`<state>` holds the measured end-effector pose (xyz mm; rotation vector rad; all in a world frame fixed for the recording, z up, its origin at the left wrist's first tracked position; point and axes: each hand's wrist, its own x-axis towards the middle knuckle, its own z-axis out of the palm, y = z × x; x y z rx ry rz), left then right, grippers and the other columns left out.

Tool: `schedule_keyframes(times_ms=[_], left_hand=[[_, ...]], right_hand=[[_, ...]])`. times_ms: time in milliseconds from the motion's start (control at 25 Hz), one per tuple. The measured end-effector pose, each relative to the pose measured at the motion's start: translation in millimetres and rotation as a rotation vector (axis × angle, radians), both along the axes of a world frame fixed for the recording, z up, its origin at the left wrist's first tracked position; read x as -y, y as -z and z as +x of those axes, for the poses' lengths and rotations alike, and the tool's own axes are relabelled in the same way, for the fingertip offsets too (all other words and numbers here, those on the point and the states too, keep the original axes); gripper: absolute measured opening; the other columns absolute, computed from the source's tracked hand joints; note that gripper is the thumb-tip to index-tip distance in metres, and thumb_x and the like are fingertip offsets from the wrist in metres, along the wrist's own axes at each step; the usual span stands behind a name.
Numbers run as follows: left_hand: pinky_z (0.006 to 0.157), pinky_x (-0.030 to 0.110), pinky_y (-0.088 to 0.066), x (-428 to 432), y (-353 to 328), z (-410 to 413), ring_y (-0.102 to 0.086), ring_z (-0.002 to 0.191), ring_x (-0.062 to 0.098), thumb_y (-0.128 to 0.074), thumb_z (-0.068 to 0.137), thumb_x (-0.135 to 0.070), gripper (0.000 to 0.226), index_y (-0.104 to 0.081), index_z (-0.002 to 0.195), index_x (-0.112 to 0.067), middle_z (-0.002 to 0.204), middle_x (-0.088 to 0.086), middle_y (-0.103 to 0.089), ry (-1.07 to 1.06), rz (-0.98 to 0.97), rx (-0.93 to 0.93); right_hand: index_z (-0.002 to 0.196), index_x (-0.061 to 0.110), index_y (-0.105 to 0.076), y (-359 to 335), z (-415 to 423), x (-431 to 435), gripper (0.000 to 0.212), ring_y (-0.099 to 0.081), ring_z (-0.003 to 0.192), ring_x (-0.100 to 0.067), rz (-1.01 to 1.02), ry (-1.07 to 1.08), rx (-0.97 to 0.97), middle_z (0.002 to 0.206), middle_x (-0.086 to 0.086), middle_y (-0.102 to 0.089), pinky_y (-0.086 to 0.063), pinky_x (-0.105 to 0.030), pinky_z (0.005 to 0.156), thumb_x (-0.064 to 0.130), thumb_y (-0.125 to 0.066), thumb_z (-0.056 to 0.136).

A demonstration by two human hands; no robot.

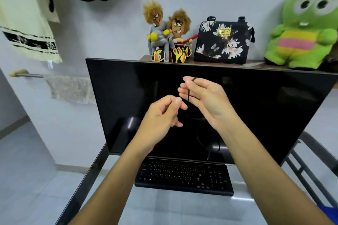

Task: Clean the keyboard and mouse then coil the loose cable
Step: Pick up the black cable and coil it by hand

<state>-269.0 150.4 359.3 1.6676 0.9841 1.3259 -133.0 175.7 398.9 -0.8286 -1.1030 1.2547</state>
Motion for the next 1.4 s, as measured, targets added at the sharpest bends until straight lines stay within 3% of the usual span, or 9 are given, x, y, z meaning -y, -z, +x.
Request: schedule_keyframes(times_ms=[200,320,520,640,800,1040,1160,1320,1400], left_hand=[[0.08,0.026,-0.051,-9,-19,3,-0.059,0.086,0.009,-0.059,0.089,-0.035,0.016,-0.057,0.097,-0.02,0.093,-0.008,-0.063,-0.084,0.056,-0.172],[0.084,0.031,-0.053,-10,-16,8,-0.064,0.082,0.01,-0.061,0.09,-0.028,0.01,-0.057,0.09,-0.019,0.083,-0.005,-0.067,-0.123,0.064,-0.191],[0.048,0.028,-0.044,1,-32,11,-0.037,0.043,0.005,-0.043,0.1,-0.023,0.019,-0.055,0.092,-0.011,0.048,-0.011,-0.04,0.053,0.045,0.053],[0.038,0.019,-0.02,6,-51,11,-0.022,0.041,0.005,-0.038,0.102,-0.027,0.027,-0.057,0.09,-0.011,0.051,-0.009,-0.028,0.167,-0.064,0.254],[0.036,0.016,-0.015,6,-76,1,-0.017,0.041,0.004,-0.032,0.101,-0.028,0.039,-0.061,0.108,-0.003,0.055,-0.005,-0.022,0.454,-0.249,0.573],[0.049,0.016,-0.037,-9,-103,-15,-0.031,0.047,0.004,-0.039,0.098,-0.035,0.038,-0.06,0.122,-0.014,0.059,-0.005,-0.043,0.351,-0.044,0.667],[0.055,0.017,-0.036,-20,-112,-19,-0.037,0.051,0.003,-0.039,0.099,-0.032,0.034,-0.06,0.119,-0.014,0.064,-0.007,-0.051,0.236,0.058,0.474],[0.067,0.018,-0.049,-23,-108,-19,-0.053,0.059,-0.003,-0.049,0.097,-0.024,0.024,-0.07,0.106,-0.017,0.095,-0.011,-0.072,0.002,0.36,-0.247],[0.065,0.017,-0.051,-23,-103,-20,-0.062,0.06,0.002,-0.055,0.093,-0.028,0.022,-0.074,0.102,-0.019,0.081,-0.006,-0.074,0.042,0.356,-0.384]], right_hand=[[0.088,0.003,-0.068,-7,3,0,0.009,-0.071,0.081,-0.015,-0.026,0.01,-0.097,0.081,-0.007,-0.071,-0.059,-0.028,0.076,0.011,-0.065,0.085],[0.092,0.002,-0.068,-16,4,4,0.018,-0.072,0.084,-0.019,-0.047,-0.017,-0.14,0.084,-0.01,-0.073,-0.059,-0.029,0.075,0.018,-0.065,0.084],[0.077,0.015,-0.071,-19,12,10,0.028,-0.063,0.051,-0.014,0.176,0.417,0.535,0.068,-0.002,-0.07,-0.054,-0.025,0.048,0.042,-0.064,0.084],[0.085,0.022,-0.054,-6,5,10,0.02,-0.053,0.058,-0.012,0.285,0.438,0.552,0.071,0.0,-0.058,-0.046,-0.027,0.054,0.041,-0.062,0.086],[0.095,0.022,-0.052,13,-1,8,0.013,-0.047,0.068,-0.005,0.275,0.275,0.616,0.081,0.008,-0.054,-0.04,-0.01,0.063,0.019,-0.063,0.088],[0.099,0.004,-0.054,30,-7,20,0.008,-0.054,0.047,-0.015,0.108,0.095,0.108,0.079,-0.014,-0.073,-0.048,-0.023,0.053,0.008,-0.056,0.092],[0.088,0.007,-0.06,23,-5,20,0.006,-0.054,0.048,-0.009,0.235,0.277,0.334,0.076,-0.006,-0.073,-0.045,-0.024,0.05,0.013,-0.063,0.088],[0.081,0.021,-0.067,1,-3,31,0.006,-0.061,0.078,-0.002,0.618,0.409,0.799,0.081,0.014,-0.066,-0.043,-0.011,0.067,0.02,-0.065,0.086],[0.083,0.023,-0.069,-12,3,32,0.006,-0.062,0.081,-0.002,0.707,0.421,0.814,0.084,0.016,-0.067,-0.044,-0.011,0.069,0.02,-0.064,0.087]])
